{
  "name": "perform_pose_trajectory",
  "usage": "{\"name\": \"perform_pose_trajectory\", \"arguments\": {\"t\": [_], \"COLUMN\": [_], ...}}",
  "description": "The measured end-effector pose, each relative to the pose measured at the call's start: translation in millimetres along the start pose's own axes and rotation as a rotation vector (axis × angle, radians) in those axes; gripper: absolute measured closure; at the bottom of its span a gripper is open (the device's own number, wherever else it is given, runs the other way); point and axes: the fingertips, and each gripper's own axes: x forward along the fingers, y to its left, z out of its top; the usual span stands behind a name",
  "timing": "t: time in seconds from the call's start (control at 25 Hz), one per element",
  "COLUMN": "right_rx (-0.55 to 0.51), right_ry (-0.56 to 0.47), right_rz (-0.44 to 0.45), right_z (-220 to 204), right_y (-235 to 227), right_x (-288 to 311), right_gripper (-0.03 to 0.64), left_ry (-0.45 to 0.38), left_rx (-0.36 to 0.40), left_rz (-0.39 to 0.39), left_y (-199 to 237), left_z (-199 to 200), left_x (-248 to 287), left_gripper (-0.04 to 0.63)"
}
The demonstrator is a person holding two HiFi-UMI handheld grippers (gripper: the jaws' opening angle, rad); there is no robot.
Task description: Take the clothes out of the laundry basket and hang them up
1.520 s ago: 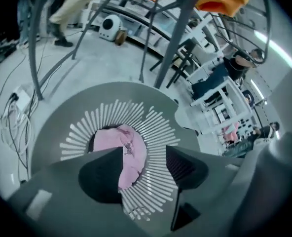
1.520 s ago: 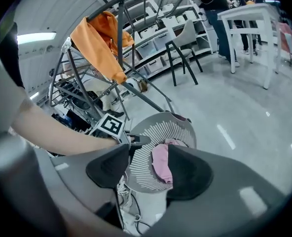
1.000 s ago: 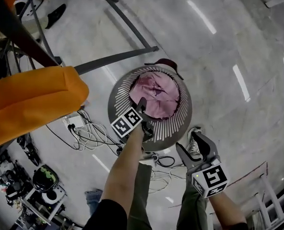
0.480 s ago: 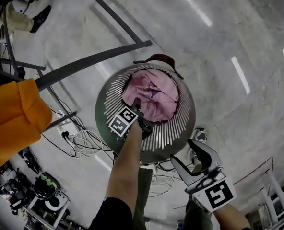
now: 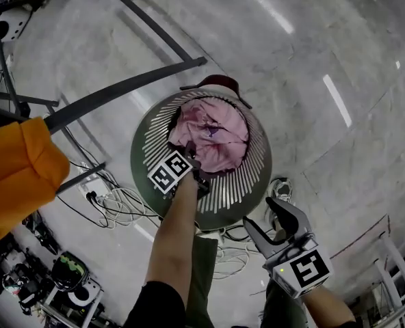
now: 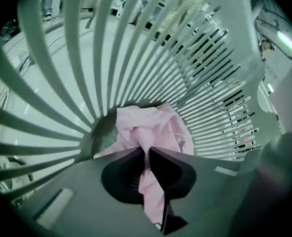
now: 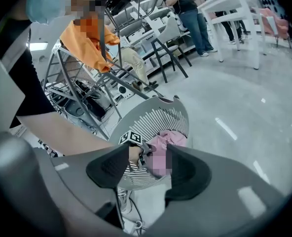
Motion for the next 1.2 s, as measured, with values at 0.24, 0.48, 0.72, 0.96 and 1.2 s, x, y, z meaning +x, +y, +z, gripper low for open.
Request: {"name": "perform_pose_trajectory", "arguments": {"t": [0.24, 0.48, 0.72, 0.96, 1.2], "right_rx": [-0.021, -0.065, -0.102, -0.186, -0.307], "right_ry": [-0.026, -0.059, -0.059, -0.028, 0.052], "right_rz": [-0.003, -0.009, -0.040, -0.029, 0.057], "right_z": [22, 47, 74, 90, 90], "right_y": [9, 16, 19, 24, 37], "right_x": [-10, -21, -38, -42, -32], "right_gripper": [0.374, 0.374, 0.374, 0.374, 0.374], "left_ry": [-0.009, -0.097, -0.186, -0.228, -0.299], "left_rx": [0.321, 0.783, 1.281, 1.527, 1.565], "left_rz": [-0.041, -0.097, -0.135, -0.237, -0.359], "left_y": [-61, -123, -167, -197, -249], "left_z": [10, 26, 25, 19, 30], "left_x": [-59, -138, -232, -329, -413], "left_gripper": [0.563, 0.566, 0.568, 0.568, 0.568]}}
